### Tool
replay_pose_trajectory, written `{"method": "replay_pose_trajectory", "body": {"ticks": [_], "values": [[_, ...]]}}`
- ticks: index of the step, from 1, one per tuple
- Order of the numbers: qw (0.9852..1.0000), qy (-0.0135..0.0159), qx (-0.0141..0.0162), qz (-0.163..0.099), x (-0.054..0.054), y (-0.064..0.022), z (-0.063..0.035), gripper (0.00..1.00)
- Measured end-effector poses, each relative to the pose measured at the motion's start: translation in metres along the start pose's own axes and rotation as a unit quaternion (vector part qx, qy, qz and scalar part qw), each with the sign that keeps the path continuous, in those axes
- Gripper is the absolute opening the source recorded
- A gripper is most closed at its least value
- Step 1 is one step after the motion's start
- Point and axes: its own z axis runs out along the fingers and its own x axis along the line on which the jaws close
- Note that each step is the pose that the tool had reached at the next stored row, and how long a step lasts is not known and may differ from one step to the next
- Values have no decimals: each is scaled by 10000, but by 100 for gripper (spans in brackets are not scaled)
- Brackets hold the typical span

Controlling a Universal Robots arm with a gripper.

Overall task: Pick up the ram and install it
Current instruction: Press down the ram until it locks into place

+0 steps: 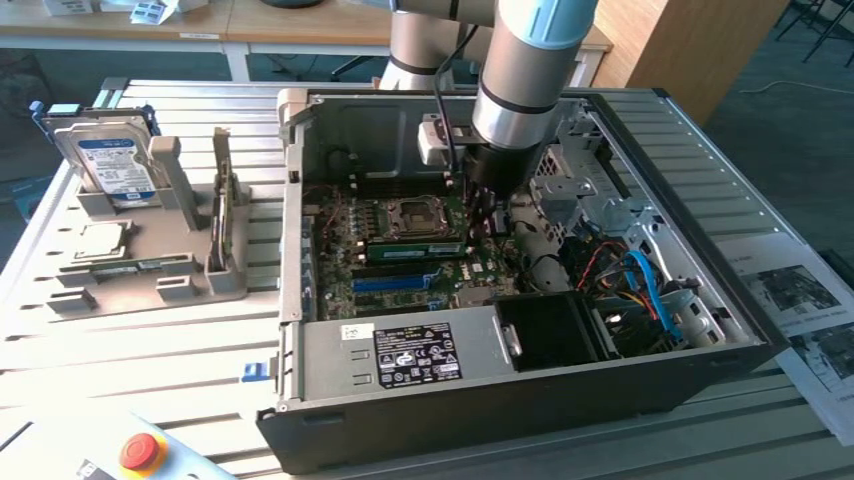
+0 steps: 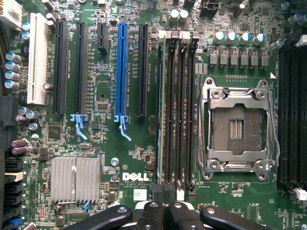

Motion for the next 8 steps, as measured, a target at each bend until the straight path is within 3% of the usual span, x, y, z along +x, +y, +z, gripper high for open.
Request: {"method": "replay_pose_trajectory", "body": {"ticks": [8], "values": [[10000, -3, 1, 0, -1, 0, -4, 11]]}}
